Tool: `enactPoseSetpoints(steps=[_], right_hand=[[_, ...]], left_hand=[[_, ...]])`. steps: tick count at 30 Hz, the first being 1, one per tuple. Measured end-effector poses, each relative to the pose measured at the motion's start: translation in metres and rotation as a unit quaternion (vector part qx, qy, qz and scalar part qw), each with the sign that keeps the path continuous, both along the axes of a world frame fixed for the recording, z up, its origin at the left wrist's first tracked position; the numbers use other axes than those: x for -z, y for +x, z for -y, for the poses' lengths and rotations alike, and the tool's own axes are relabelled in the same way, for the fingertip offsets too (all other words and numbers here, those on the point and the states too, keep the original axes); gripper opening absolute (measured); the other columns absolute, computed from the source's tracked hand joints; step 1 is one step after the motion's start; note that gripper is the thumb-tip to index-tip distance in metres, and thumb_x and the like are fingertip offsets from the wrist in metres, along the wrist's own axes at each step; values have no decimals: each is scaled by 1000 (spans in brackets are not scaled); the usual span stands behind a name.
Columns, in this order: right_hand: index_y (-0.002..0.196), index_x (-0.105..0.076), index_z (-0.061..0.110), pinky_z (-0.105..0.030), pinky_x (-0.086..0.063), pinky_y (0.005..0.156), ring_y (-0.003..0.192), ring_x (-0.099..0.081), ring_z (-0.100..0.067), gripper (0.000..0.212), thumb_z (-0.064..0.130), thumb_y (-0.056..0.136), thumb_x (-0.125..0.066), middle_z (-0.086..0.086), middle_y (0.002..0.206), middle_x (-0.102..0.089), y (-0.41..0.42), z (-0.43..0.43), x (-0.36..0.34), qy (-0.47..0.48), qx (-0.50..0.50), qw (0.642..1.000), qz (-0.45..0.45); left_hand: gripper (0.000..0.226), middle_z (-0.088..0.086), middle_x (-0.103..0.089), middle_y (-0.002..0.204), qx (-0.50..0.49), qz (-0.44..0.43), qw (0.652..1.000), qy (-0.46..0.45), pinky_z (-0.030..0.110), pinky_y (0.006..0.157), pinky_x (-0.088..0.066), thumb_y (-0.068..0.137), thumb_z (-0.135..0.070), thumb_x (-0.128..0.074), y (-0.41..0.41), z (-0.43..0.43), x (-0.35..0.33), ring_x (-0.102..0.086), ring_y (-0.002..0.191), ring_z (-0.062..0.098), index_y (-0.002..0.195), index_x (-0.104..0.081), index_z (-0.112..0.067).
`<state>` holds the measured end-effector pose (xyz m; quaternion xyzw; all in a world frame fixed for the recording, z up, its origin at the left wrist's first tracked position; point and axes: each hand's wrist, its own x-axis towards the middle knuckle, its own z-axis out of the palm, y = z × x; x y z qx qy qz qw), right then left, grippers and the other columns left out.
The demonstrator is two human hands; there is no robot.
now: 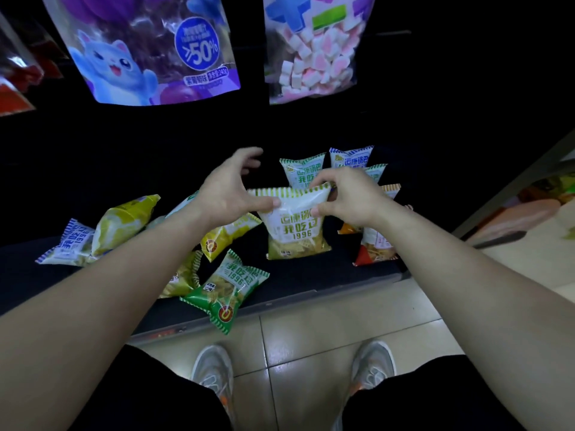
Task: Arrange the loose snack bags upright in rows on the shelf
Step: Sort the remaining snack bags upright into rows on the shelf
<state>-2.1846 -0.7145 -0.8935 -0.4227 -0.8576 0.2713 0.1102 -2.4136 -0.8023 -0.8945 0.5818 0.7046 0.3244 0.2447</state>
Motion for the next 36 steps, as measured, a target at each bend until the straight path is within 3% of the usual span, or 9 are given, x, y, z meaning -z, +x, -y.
enactPoseSetpoints(steps=[4,6,9,13,17,20,27,32,36], right_hand=[[113,-67,36,-31,-43,80,103,-55,-16,46,39,72,-87,2,109,-63,-5,8,1,1,-24,999,25],[117,-65,36,-35,-48,84,105,-57,-18,49,39,73,-86,2,110,-65,-5,10,3,-4,-30,999,30],[136,-52,36,-42,-52,92,112,-60,-20,66,38,78,-83,0,126,-63,1,9,7,-40,-18,999,25],[152,-31,27,-35,-44,96,127,-52,-24,78,49,88,-69,-4,147,-46,23,-6,20,-69,22,993,89],[150,-36,22,-39,-43,101,132,-44,-29,70,52,92,-61,-8,155,-29,42,-24,39,-90,34,975,201],[148,-41,22,-42,-43,102,130,-45,-28,65,52,93,-60,-7,149,-36,49,-31,59,-82,14,970,231],[141,-48,21,-36,-44,100,125,-48,-24,53,46,95,-57,-6,139,-47,44,-38,123,-100,-7,972,213],[143,-46,23,-38,-42,105,132,-45,-22,55,48,95,-56,-4,146,-45,34,-44,150,-143,-3,969,203],[143,-47,23,-38,-43,105,131,-47,-21,55,49,95,-58,-4,146,-47,30,-49,156,-169,17,968,183]], left_hand=[[99,-5,-57,134,108,-178,967,-149,37,97,-48,55,-62,-85,12,3,8,-54,120,19,141,-42,-39],[101,-1,-57,132,115,-231,951,-169,38,92,-49,51,-72,-80,18,2,15,-53,117,22,140,-42,-42],[98,-2,-56,136,92,-249,952,-151,39,93,-48,55,-71,-79,17,-1,22,-49,123,23,141,-44,-38],[97,0,-57,136,54,-287,945,-144,37,88,-49,59,-71,-78,12,-15,36,-51,123,25,142,-44,-35],[99,1,-56,139,36,-289,948,-129,38,88,-50,60,-72,-76,7,-51,53,-53,123,26,144,-43,-30],[103,3,-55,142,28,-288,947,-139,39,86,-52,61,-71,-75,11,-81,76,-57,120,29,148,-39,-28],[109,10,-51,144,22,-296,938,-177,40,85,-52,62,-71,-75,26,-162,130,-54,123,32,151,-32,-26],[100,7,-46,147,29,-316,930,-185,41,89,-51,67,-64,-78,45,-197,157,-48,130,30,150,-35,-27],[95,5,-45,146,17,-329,933,-146,45,92,-50,69,-63,-77,57,-201,166,-47,129,31,147,-38,-26]])
